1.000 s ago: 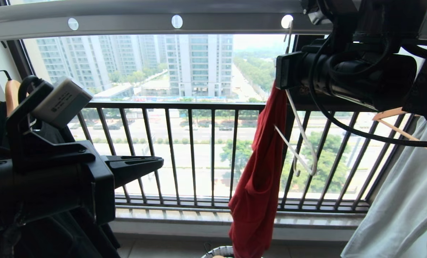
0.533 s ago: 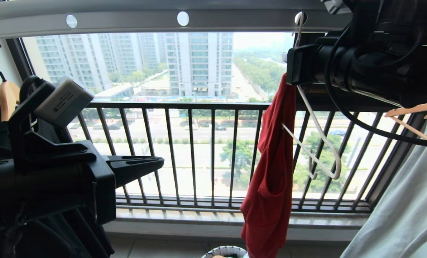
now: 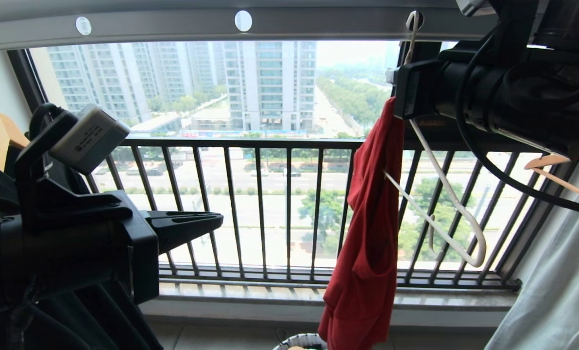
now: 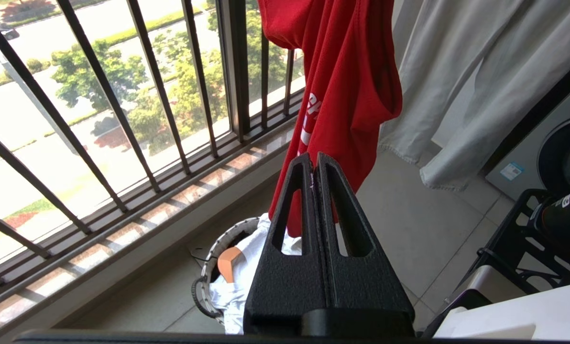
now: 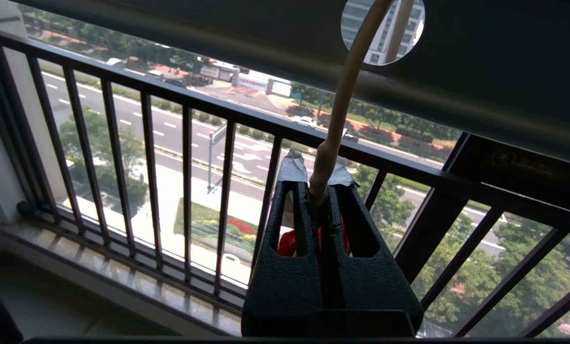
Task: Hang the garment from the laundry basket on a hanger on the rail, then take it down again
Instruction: Pick up the clothes rack on the clothesline
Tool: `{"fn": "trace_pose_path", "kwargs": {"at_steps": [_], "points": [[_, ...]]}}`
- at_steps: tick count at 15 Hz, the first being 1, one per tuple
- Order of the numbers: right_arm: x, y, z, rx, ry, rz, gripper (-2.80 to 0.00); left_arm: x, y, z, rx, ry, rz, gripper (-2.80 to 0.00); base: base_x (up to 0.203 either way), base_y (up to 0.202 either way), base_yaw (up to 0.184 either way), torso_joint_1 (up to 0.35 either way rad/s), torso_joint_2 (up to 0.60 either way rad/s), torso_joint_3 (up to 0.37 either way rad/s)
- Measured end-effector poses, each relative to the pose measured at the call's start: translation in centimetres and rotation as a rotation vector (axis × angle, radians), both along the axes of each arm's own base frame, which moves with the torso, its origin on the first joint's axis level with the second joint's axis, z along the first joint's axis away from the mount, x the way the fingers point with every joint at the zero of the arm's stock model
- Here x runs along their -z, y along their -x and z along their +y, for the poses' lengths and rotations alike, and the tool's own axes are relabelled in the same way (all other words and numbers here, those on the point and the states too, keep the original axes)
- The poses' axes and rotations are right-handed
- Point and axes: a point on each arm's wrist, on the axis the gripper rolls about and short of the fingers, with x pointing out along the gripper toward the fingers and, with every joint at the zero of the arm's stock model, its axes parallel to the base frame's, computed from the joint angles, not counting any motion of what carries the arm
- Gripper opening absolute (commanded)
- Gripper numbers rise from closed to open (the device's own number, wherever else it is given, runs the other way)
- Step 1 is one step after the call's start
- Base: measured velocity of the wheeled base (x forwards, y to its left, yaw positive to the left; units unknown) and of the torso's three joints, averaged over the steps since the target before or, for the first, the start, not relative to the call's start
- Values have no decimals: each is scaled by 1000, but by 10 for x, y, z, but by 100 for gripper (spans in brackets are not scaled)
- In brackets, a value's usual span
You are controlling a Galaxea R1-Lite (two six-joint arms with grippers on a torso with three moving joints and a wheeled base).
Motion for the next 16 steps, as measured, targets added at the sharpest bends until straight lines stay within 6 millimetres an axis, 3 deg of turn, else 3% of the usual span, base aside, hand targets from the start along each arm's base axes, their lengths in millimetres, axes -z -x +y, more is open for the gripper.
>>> {"fn": "trace_pose_path", "kwargs": {"at_steps": [8, 16], "points": [[7, -4, 6, -13, -9, -45, -280, 1, 0, 0, -3, -1, 2, -280, 0, 0, 0, 0, 0, 0], [22, -31, 18, -2, -35, -111, -280, 0, 0, 1, -24, -5, -4, -280, 0, 0, 0, 0, 0, 0]]}}
